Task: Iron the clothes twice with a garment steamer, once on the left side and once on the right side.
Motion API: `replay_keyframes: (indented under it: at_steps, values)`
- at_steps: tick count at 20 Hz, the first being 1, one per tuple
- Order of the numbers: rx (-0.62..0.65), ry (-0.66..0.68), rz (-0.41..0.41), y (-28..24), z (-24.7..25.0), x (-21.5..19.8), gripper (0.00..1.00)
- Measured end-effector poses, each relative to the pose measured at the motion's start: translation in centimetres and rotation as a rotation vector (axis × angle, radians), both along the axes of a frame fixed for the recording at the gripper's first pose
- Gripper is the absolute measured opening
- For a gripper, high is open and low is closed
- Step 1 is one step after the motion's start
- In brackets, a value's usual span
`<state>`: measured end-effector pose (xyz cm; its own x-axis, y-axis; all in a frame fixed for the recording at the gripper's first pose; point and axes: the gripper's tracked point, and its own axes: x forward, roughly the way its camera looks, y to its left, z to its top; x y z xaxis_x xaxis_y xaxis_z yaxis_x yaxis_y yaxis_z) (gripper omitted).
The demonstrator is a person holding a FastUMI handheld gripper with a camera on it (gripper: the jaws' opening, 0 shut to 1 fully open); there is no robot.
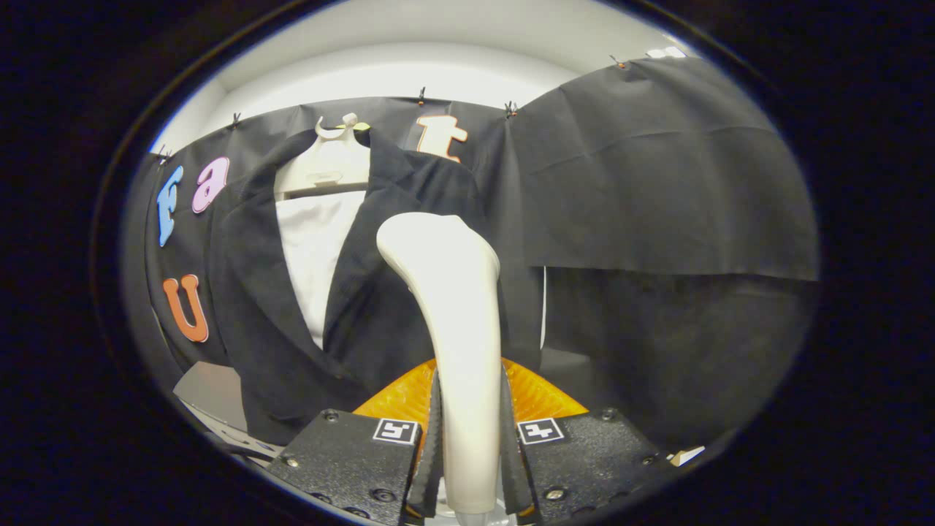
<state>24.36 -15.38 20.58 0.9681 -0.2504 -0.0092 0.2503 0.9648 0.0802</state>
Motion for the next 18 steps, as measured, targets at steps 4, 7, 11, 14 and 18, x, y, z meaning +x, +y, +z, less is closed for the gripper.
replay_keyframes:
  at_steps: [4,7,11,14,18]
  values:
    - [-0.020,-0.011,0.008,1.0,2.6,2.8,0.36]
    - [-0.042,-0.013,0.016,2.0,3.5,4.3,0.37]
    - [-0.054,0.015,-0.003,2.0,2.4,5.3,0.36]
    - [-0.066,0.030,-0.019,1.9,1.3,5.2,0.36]
    - [-0.075,0.057,-0.024,2.1,-1.0,4.9,0.37]
